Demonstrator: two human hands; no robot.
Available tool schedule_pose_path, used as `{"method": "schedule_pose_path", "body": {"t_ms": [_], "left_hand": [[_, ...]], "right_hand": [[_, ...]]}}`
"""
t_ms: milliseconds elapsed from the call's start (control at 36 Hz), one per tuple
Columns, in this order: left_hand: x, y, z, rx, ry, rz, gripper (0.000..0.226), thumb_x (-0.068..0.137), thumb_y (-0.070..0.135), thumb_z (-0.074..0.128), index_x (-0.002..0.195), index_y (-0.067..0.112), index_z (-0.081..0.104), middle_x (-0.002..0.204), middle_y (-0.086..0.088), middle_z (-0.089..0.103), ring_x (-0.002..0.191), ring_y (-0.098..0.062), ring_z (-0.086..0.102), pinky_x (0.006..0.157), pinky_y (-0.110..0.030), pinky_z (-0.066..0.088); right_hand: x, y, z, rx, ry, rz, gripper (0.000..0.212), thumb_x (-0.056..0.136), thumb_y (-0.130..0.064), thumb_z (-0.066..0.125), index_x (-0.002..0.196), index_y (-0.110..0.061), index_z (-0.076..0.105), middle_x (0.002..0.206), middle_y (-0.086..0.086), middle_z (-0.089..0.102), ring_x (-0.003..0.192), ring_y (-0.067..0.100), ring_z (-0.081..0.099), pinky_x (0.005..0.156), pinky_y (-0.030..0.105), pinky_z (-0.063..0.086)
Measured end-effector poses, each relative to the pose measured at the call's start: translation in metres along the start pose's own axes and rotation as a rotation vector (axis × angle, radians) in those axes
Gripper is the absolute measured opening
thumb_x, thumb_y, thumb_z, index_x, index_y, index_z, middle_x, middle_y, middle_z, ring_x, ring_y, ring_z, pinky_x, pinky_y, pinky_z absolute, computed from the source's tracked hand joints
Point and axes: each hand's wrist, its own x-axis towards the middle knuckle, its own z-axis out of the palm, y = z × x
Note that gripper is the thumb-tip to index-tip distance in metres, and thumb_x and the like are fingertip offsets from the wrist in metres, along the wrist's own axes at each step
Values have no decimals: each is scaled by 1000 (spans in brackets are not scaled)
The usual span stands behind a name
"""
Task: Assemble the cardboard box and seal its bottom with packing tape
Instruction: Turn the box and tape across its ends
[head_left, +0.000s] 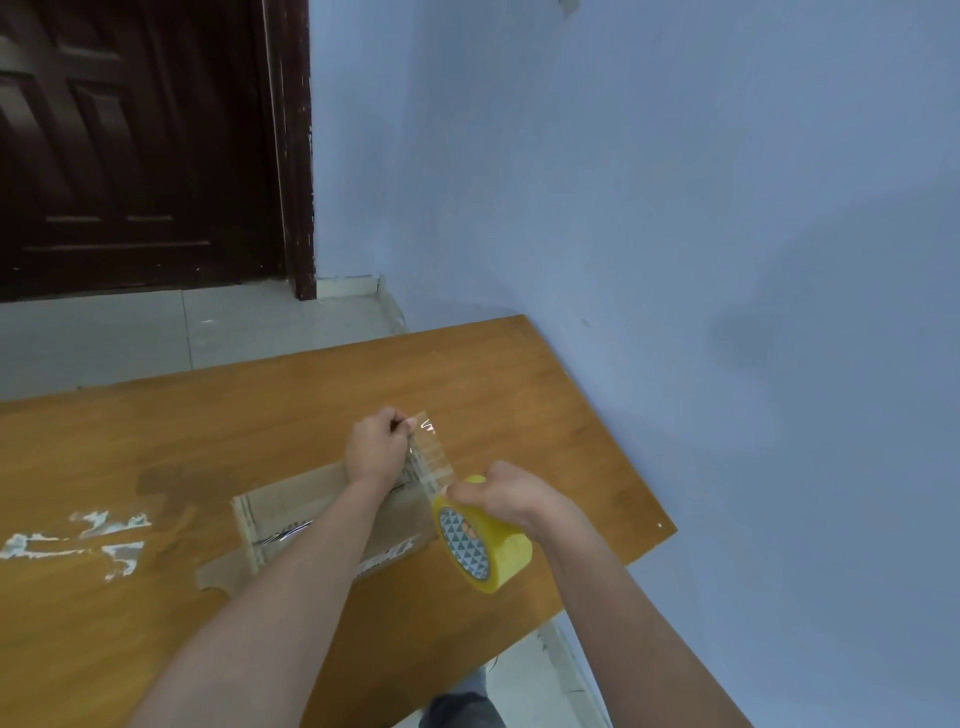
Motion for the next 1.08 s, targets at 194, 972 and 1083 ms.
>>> {"method": "schedule_pose_path", "body": {"t_ms": [194,972,1083], "left_hand": [[1,0,-1,-15,19,-17,15,90,21,60,76,18,63,72,2,64,68,-17,57,59,-28,43],[12,10,-28,-359,-78,-348,6,78,12,73,74,9,70,82,-10,71,84,-28,65,88,-41,50],[4,6,-22,-208,-33,-295,14,82,24,71,68,22,69,80,2,70,74,-17,61,66,-30,47]], "right_hand": [[1,-1,-4,20,-27,9,83,85,-49,60,143,1,29,144,17,41,127,33,45,85,34,42],[-23,61,10,394,48,-392,35,81,-34,72,74,-4,54,74,6,33,67,17,32,66,32,23],[-22,66,19,392,106,-387,39,80,-35,72,69,-9,46,71,6,30,62,16,29,61,32,22]]}}
